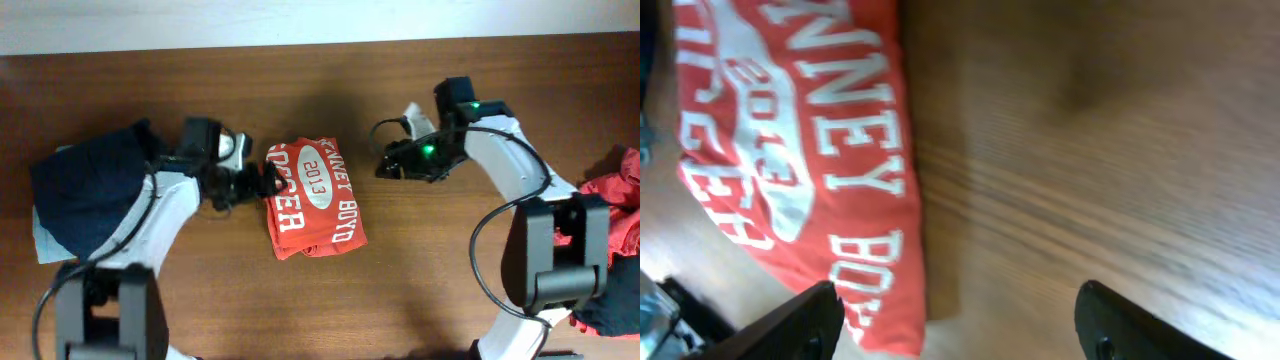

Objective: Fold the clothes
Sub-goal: 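Squeeze the bundle inward with both grippers to compact it, then release the bundle and lift both grippers away from it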

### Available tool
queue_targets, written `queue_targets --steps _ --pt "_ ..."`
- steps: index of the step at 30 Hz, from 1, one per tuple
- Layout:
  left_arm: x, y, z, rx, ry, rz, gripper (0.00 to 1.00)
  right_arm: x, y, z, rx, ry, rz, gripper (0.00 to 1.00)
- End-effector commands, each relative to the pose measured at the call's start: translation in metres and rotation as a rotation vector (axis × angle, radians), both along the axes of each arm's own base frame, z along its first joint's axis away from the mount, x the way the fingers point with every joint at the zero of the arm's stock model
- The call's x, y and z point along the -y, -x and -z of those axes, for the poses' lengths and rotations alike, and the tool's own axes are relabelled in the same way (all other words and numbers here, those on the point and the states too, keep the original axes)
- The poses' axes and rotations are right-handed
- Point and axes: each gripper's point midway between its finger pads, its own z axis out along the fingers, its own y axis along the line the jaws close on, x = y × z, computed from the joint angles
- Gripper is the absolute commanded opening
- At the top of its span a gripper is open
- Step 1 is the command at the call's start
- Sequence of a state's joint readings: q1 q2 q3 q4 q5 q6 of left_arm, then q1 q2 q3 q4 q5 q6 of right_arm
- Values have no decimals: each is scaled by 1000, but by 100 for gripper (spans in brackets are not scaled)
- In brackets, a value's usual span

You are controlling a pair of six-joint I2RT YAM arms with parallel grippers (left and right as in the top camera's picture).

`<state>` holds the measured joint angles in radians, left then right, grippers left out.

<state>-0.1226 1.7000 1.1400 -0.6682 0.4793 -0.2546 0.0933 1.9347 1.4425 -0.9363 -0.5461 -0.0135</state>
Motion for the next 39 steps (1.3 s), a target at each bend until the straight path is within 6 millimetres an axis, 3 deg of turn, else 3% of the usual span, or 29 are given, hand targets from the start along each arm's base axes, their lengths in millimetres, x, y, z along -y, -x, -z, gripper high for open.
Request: queue_targets --steps 1,4,5,6,8,10,12,13,16,18,19,21,24,27,30,33,35,37,39 --pt "-9 -25 -85 254 -65 50 99 -36 3 15 -4 -69 -96 79" --pt "-8 -30 -117 371 -89 116 99 -48 10 24 -33 -69 -127 74" --pt "-8 -31 -118 397 -104 152 99 -51 16 25 -51 -66 -138 72" --pt "-8 -31 -118 414 -120 184 98 -55 22 23 -70 -67 -147 62" --pt "-8 -33 -115 466 -162 275 70 -62 35 22 -111 -80 -173 42" --pt "-7 -40 -111 522 -201 360 26 -75 44 17 -127 -116 -201 17" --pt "-11 -52 -103 540 -244 370 0 -88 46 9 -130 -181 -210 9" --pt "-13 -58 -97 539 -264 362 0 -100 48 0 -132 -251 -223 4" --pt "-13 -66 -89 543 -265 361 0 -111 50 -1 -143 -266 -218 4" --pt "-12 -71 -89 558 -266 358 0 -120 47 10 -153 -174 -159 4" --pt "-12 -73 -90 568 -267 357 0 -115 44 26 -160 -28 -78 4" --pt "-12 -75 -92 573 -266 353 0 -109 46 41 -153 117 -31 4" --pt "-12 -75 -92 568 -261 343 0 -101 79 66 -202 333 -95 4" --pt "-12 -75 -92 561 -254 328 0 -92 91 86 -267 404 -109 4" --pt "-12 -74 -91 556 -253 328 0 -76 90 91 -320 408 -71 4" --pt "-12 -70 -89 539 -252 331 0 -14 72 94 -268 639 -21 4" --pt "-12 -69 -88 532 -252 332 0 24 49 93 -187 767 4 4" --pt "-12 -69 -88 534 -252 332 1 39 21 93 -93 772 1 4" --pt "-12 -69 -88 533 -251 331 0 41 -13 93 35 744 -34 4"
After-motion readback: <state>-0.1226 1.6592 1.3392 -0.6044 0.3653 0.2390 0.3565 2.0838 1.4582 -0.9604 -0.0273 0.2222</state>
